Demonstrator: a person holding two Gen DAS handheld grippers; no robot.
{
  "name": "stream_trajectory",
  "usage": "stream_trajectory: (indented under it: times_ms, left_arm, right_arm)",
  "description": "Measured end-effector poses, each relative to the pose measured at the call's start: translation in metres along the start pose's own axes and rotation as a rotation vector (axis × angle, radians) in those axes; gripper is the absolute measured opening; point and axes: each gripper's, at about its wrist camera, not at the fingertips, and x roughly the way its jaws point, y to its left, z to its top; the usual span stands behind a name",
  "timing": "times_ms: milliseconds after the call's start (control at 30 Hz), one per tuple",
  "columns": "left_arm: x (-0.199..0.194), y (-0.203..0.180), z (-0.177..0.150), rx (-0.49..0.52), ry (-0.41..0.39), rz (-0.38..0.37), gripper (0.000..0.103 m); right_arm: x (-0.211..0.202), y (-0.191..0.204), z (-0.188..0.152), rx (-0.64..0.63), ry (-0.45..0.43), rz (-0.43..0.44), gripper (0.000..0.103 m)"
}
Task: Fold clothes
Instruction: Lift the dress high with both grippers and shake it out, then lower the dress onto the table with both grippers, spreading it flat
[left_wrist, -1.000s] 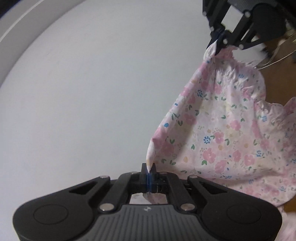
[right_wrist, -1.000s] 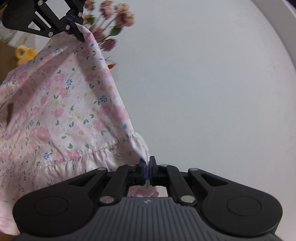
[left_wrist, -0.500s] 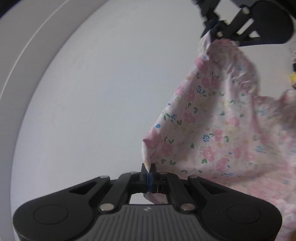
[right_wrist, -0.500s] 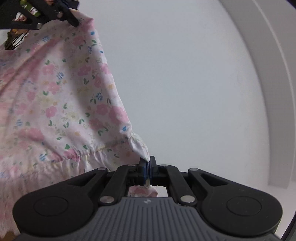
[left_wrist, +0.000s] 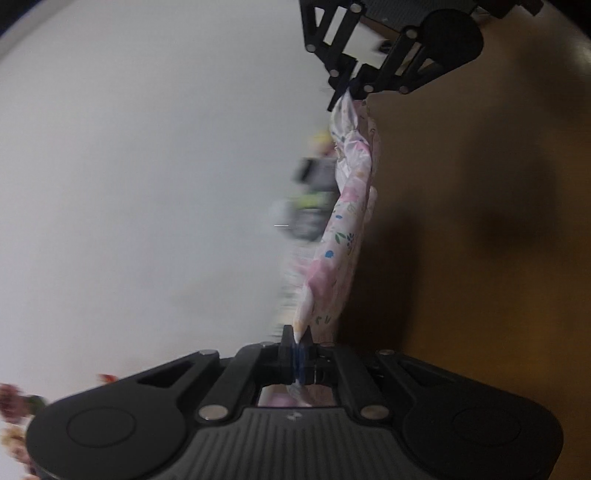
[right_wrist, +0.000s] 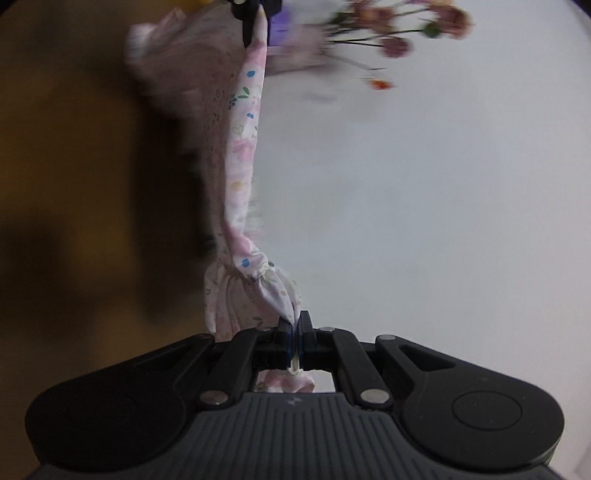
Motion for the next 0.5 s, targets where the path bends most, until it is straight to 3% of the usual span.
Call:
stream_trajectory:
  times_ms: [133,333,400,467,500]
  left_arm:
    - [-0.011,-0.036,0.001,-0.005,-0.017,-0.099,0.001]
    - [-0.001,-0.050,-0.001,-0.096,-0.008,-0.165,0.006]
    - [-0.001,-0.043,-0.005,-0.161,0.005,-0.212,0.014]
    - [-0.023,-0.027,-0.028,-0.231,0.010,-0.266,0.043]
    - [-0.029,-0.020,-0.037,-0.270,0.017,-0.287,0.048]
  right_arm:
    - [-0.018,0.029,-0.010,0.028,0.019,0.060,0.002]
    - [-0.049,0.036,-0.001,0.100,0.043,0.102,0.002]
    - [-0.050,0.037,-0.001,0.118,0.055,0.112,0.002]
    - [-0.051,0.039,-0.001,0.134,0.070,0.123,0.002]
    - [-0.051,0.039,-0.002,0.143,0.077,0.130,0.002]
